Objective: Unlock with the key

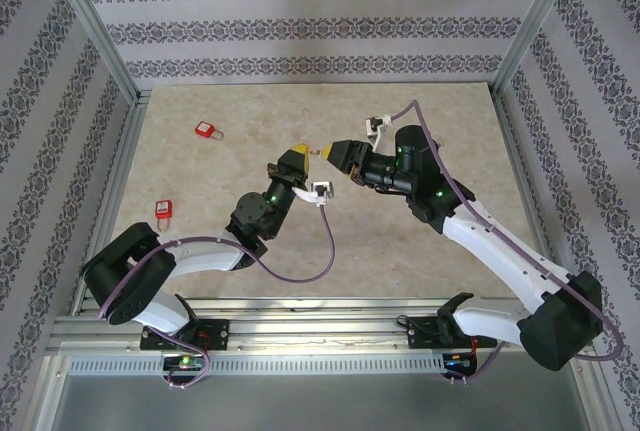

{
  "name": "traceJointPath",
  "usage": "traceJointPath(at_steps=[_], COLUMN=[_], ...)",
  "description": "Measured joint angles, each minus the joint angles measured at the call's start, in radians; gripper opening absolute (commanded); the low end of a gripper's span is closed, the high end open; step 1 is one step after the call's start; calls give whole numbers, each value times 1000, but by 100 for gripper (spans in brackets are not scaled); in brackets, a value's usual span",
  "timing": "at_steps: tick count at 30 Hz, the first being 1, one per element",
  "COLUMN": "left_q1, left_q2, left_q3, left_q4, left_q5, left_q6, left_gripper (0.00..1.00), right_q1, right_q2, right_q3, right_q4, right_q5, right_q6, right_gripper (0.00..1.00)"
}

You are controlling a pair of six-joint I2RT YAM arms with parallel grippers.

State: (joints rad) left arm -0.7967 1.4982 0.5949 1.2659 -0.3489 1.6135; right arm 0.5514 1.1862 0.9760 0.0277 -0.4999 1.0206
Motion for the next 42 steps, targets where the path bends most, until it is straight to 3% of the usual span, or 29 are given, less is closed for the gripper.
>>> traceJointPath(at_steps=[19,42], left_q1=[-9,-22], left_q2=[13,29], left_q3=[0,0], left_q4=[3,29], left_q5=[0,0], left_q6=[37,36], left_gripper=[0,0], right_q1=[0,-26], right_q2=[146,163], right_q3=[47,55], right_q4=[15,28], right_q5=[-78,-100], right_q6=[-67,-54], right_gripper=[40,13])
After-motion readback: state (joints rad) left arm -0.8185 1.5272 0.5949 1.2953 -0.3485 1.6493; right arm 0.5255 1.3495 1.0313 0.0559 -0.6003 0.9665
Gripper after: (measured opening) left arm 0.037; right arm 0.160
